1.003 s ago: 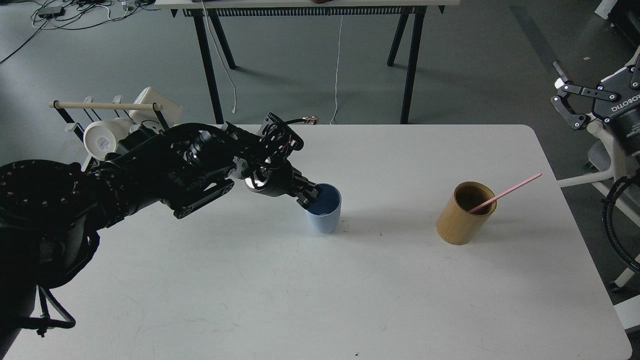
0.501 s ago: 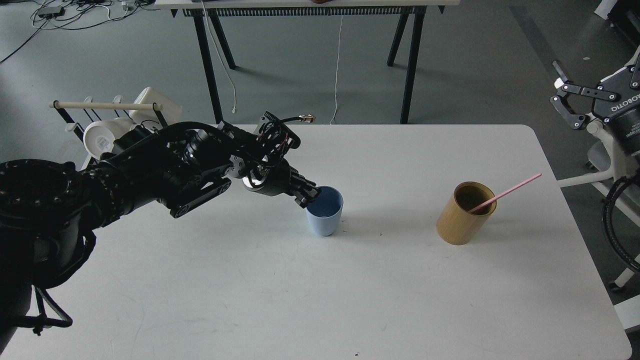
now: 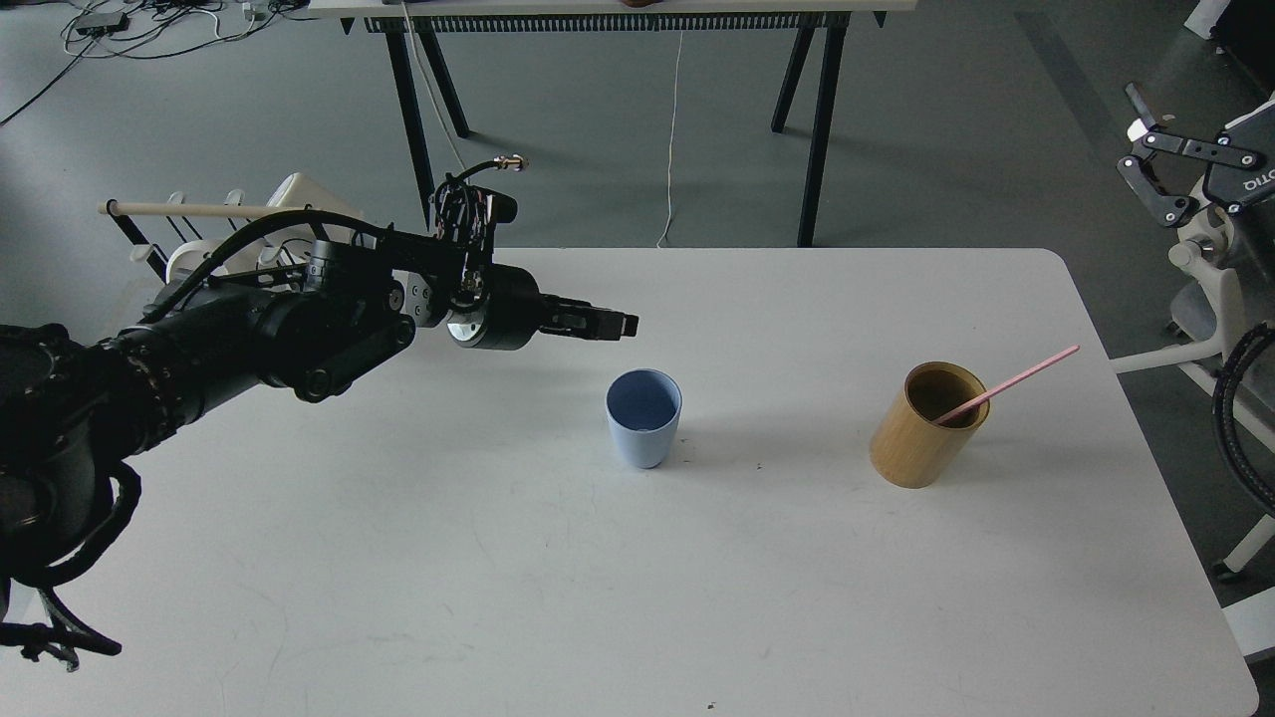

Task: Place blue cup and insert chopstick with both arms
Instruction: 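Open the left gripper and lift it away from the cup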

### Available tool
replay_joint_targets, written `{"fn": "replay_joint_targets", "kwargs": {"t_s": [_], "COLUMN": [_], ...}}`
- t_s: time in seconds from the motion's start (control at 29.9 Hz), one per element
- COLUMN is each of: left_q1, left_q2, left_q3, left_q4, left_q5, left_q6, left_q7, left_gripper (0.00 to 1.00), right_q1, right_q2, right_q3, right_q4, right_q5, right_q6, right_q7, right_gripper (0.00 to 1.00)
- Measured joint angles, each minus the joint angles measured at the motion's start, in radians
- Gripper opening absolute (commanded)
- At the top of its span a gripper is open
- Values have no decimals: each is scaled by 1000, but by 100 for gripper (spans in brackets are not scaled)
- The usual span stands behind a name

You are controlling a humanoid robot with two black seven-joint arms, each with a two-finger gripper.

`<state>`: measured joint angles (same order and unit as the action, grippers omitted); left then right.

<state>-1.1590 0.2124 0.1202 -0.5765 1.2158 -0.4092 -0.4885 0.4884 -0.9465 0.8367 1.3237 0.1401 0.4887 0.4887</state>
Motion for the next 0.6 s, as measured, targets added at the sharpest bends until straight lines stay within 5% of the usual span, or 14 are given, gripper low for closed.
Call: {"fn": "replay_joint_targets", "kwargs": {"t_s": [0.17,0.43,0.6], "left_q1": [69,188,258], "left_q2": [56,79,183], "left_q3": [-262,-603,-747], "left_q4": [-48,-171,-342], "left_q5": [-192,-373,-436], "left_q6": [-74,-80,-80], "left_q7": [0,0,0], "left_gripper": [82,84,84], "right_q1": [15,18,24], "right_q2": [-76,-148,-217], "right_q3": [2,43,40], "right_q4": [53,124,143], "right_q5": [-116,-523,-611], "right_q6": [-14,-265,-321], "right_q7": [0,0,0], "right_gripper": [99,99,99]}}
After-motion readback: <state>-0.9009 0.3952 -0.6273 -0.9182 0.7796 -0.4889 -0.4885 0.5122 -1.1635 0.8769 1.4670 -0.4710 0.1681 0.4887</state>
